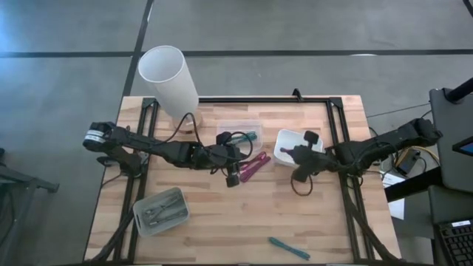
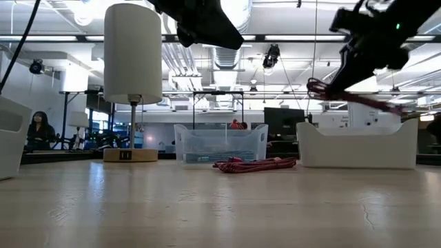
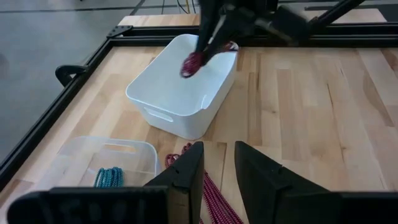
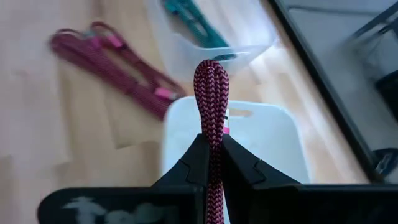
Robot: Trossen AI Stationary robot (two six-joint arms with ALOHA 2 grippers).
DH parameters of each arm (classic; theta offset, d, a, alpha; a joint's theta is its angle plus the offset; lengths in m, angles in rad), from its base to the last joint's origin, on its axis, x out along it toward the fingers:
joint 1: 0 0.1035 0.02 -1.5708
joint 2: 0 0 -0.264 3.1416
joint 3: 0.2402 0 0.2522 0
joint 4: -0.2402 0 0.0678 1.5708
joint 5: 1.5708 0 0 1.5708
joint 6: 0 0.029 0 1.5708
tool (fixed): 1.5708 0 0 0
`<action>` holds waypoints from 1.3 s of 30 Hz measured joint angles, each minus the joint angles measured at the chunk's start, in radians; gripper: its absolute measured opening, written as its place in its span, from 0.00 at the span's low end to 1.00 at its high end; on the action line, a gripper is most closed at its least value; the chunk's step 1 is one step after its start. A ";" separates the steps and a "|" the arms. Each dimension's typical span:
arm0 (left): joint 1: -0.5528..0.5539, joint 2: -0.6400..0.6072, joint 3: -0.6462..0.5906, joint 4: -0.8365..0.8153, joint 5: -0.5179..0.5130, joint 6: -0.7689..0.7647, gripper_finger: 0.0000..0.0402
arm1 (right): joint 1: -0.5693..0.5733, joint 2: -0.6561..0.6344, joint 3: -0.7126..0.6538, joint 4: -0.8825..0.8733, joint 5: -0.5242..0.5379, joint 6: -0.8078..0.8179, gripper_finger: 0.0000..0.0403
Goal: Pick & Place USB Port
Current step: Put the bottom pink USB cable into the white bin
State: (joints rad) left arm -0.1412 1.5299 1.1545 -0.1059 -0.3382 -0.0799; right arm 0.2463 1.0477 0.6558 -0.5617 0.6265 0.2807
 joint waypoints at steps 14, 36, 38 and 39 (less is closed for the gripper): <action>0.002 0.000 0.000 0.000 -0.001 0.003 0.23 | -0.185 -0.030 -0.200 0.185 0.002 -0.036 0.06; 0.001 0.000 0.000 -0.001 -0.001 -0.001 0.23 | -0.188 0.260 -0.172 0.282 -0.006 0.048 0.08; 0.001 0.000 0.000 0.000 -0.001 -0.001 0.23 | -0.188 0.274 -0.164 0.282 -0.006 0.032 0.11; 0.001 0.000 0.000 0.000 -0.001 -0.002 0.23 | -0.188 0.282 -0.160 0.281 -0.006 0.024 0.13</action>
State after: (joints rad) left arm -0.1398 1.5299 1.1549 -0.1063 -0.3389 -0.0819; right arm 0.0578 1.3294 0.4958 -0.2806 0.6209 0.3048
